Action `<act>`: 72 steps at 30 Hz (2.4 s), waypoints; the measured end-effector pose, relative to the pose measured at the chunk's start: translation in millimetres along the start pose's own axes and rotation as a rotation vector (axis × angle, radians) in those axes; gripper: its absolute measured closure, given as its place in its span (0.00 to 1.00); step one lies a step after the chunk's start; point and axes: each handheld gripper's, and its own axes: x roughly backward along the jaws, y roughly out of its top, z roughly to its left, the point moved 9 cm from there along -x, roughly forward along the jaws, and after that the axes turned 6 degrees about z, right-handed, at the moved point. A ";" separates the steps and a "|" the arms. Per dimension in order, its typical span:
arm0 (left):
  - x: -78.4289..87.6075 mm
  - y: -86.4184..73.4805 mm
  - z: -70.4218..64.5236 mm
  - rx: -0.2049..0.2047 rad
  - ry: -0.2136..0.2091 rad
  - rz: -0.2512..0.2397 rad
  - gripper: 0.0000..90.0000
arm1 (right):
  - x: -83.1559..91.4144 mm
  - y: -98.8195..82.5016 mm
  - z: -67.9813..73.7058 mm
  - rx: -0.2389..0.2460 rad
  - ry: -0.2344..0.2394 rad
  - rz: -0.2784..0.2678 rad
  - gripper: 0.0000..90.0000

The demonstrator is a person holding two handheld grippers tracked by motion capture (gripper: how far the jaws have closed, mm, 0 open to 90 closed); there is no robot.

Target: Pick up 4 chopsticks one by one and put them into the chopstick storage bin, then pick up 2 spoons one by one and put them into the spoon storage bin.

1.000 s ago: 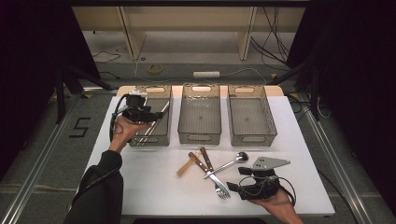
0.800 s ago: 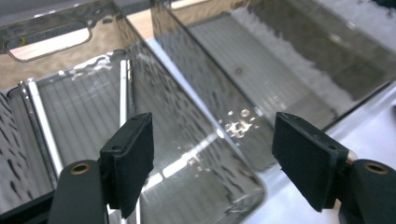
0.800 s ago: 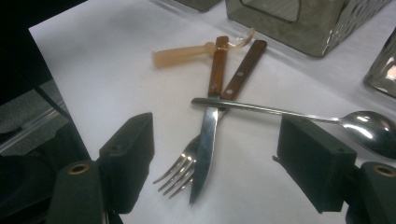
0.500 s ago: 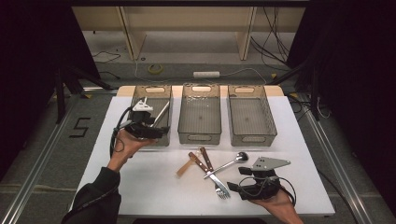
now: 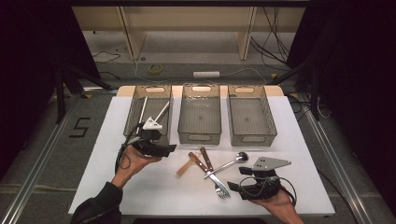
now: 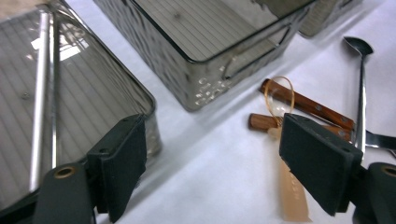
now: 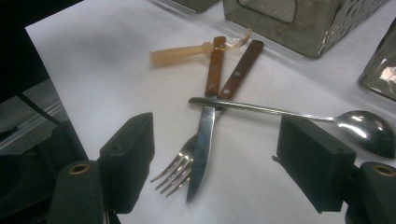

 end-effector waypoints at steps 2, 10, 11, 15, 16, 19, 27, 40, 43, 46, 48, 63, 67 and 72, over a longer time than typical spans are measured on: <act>0.1 -1.3 -3.0 -0.002 -0.006 -0.001 0.25 | 0.1 -0.2 -0.2 0.001 0.000 0.001 0.32; 0.5 -6.2 -15.9 -0.008 -0.031 0.014 0.24 | -0.1 -1.1 -2.5 -0.005 0.000 -0.001 0.32; -0.1 -6.8 -17.8 -0.011 -0.033 0.014 0.24 | -0.2 -1.1 -2.5 -0.005 0.001 0.000 0.32; -2.5 -9.4 -26.1 -0.014 -0.048 0.024 0.24 | -0.4 -1.4 -3.2 -0.004 0.002 -0.001 0.32; -3.1 -10.4 -27.5 -0.023 -0.051 0.031 0.24 | -0.4 -1.3 -3.3 -0.004 0.002 -0.001 0.32; -4.7 -13.5 -30.9 -0.027 -0.057 0.046 0.24 | -0.9 -1.0 -3.1 -0.002 0.004 0.001 0.32; -8.9 -19.8 -40.4 -0.039 -0.068 0.087 0.24 | -1.4 -0.8 -2.2 -0.002 0.004 0.001 0.32; -17.0 -28.6 -52.0 -0.060 -0.080 0.140 0.24 | -1.5 -0.9 -1.8 -0.001 0.003 0.004 0.32; -20.4 -31.2 -54.1 -0.064 -0.077 0.156 0.24 | -1.6 -1.0 -1.7 -0.001 0.004 0.004 0.32; -24.4 -34.4 -55.5 -0.067 -0.075 0.174 0.24 | -1.8 -0.9 -1.4 -0.001 0.004 0.006 0.32; -26.7 -35.8 -56.4 -0.068 -0.073 0.177 0.24 | -2.1 -0.6 -1.0 0.001 0.004 0.006 0.32; -39.5 -40.4 -60.5 -0.064 -0.070 0.228 0.30 | -3.2 -1.3 -1.7 0.002 0.004 0.011 0.32; -41.4 -39.8 -62.9 -0.067 -0.073 0.230 0.37 | -3.1 -1.2 -1.8 -0.001 0.002 0.009 0.32; -47.6 -41.3 -66.4 -0.089 -0.066 0.247 0.45 | -3.2 -1.0 -0.6 0.003 0.001 0.011 0.32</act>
